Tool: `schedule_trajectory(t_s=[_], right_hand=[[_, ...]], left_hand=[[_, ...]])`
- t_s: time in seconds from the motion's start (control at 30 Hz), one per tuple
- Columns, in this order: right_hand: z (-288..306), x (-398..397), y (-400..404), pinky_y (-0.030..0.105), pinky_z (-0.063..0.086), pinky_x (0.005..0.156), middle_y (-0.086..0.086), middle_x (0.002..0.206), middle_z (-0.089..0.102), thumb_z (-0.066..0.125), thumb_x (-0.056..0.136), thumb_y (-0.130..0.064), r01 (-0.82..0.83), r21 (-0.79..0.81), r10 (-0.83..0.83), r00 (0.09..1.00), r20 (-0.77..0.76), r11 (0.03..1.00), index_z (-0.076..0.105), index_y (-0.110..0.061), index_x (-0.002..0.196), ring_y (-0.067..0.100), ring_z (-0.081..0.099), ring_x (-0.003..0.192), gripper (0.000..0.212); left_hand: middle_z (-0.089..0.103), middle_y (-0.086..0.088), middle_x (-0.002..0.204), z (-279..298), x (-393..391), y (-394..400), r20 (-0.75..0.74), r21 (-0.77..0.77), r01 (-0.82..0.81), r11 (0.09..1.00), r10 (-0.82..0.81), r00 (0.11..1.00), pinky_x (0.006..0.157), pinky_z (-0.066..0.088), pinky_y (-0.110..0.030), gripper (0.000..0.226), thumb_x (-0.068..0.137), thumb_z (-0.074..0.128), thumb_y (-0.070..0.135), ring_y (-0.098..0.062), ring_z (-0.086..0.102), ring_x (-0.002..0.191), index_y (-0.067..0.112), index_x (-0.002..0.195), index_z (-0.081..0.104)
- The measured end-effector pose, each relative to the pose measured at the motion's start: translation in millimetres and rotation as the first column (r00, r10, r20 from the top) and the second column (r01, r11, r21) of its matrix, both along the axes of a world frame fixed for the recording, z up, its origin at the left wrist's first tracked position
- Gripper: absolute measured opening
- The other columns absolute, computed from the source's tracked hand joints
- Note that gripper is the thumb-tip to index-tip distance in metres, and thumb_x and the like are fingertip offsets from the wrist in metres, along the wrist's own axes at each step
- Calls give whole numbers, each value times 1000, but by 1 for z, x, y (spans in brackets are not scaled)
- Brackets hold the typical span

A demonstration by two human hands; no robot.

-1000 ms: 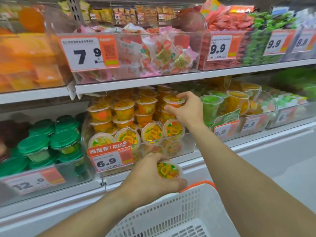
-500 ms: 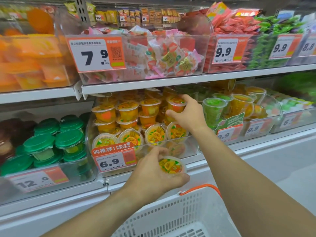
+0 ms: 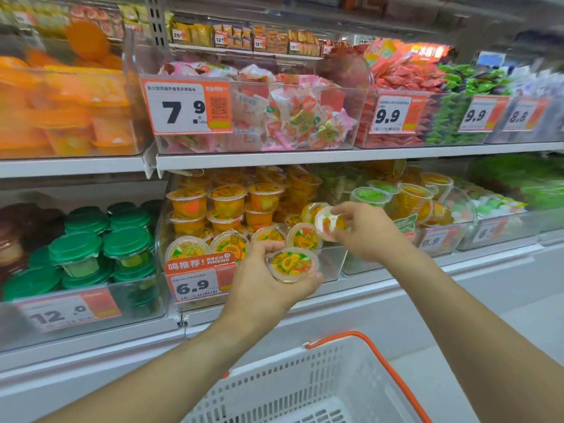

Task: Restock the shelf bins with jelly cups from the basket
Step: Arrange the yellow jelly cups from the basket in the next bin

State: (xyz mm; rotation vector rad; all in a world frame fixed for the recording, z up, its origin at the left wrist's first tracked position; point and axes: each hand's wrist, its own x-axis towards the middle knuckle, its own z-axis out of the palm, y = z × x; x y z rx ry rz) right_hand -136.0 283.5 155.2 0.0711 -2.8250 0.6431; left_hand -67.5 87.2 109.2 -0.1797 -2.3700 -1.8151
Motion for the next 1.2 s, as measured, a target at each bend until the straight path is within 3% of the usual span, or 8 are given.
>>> schedule_trajectory(t_s=[0.23, 0.4, 0.57, 0.67, 0.83, 1.0, 1.1, 1.2], right_hand=[[-18, -17, -2, 42, 43, 104, 8, 138, 41, 69, 82, -7, -57, 337, 60, 998, 2, 940, 41, -22, 148, 30, 33, 130, 73], [-20, -24, 5, 41, 43, 99, 2, 129, 47, 85, 70, -26, -59, 403, 71, 997, -16, 913, 41, -28, 147, 28, 34, 120, 89], [-23, -26, 21, 28, 30, 82, -1, 106, 49, 92, 61, -29, -101, 172, 116, 990, -80, 980, 56, -25, 135, 19, 36, 106, 82], [-23, -23, 27, 30, 32, 91, -2, 110, 55, 90, 65, -38, -132, 114, 141, 987, -79, 985, 58, -27, 130, 20, 38, 110, 73], [-31, -20, 13, 29, 36, 85, -7, 112, 65, 86, 65, -53, -128, 69, 132, 990, -51, 989, 63, -26, 125, 19, 36, 112, 70], [-27, -19, 12, 30, 45, 91, -6, 111, 71, 85, 67, -54, -109, -19, 109, 994, -1, 994, 73, -25, 116, 17, 51, 118, 58], [-22, -19, 4, 22, 47, 82, -3, 100, 75, 83, 76, -44, -33, -151, 26, 998, -50, 988, 80, -19, 101, 9, 66, 96, 35], [-19, -19, -4, 27, 55, 80, -4, 79, 73, 81, 81, -22, 60, -313, -96, 990, -100, 948, 81, -15, 88, 7, 66, 76, 10]], left_hand=[[66, 11, 104, -6, -4, 0, 23, -16, -30, 999, 31, 999, 85, 55, -27, 65, 59, 95, 36, -4, 64, 95, 29, 109, 54], [64, 15, 106, -5, -8, 2, -15, -51, -19, 999, 18, 1000, 85, 55, -26, 65, 60, 94, 37, -1, 63, 96, 32, 110, 52], [64, 14, 111, -8, -11, 0, -9, -108, 26, 994, -28, 1000, 88, 54, -26, 71, 61, 93, 42, -3, 62, 102, 30, 119, 54], [66, 13, 107, -10, -15, -2, 50, -80, 54, 995, -50, 997, 81, 52, -17, 64, 62, 93, 39, -1, 63, 98, 26, 115, 60], [69, 11, 98, -15, -19, -2, 106, -115, 86, 990, -74, 992, 66, 48, -6, 58, 63, 92, 40, 0, 65, 89, 23, 110, 63], [68, 13, 99, -20, -20, 5, 115, -137, 94, 986, -79, 990, 67, 47, -9, 61, 60, 92, 47, -1, 64, 91, 26, 109, 61], [69, 12, 102, -26, -23, 6, 110, -165, 86, 982, -69, 992, 76, 52, -20, 67, 53, 91, 56, -4, 64, 94, 30, 107, 61], [68, 12, 104, -26, -24, 6, 106, -167, 76, 983, -58, 993, 81, 54, -24, 71, 51, 89, 59, -6, 64, 97, 30, 109, 60]])
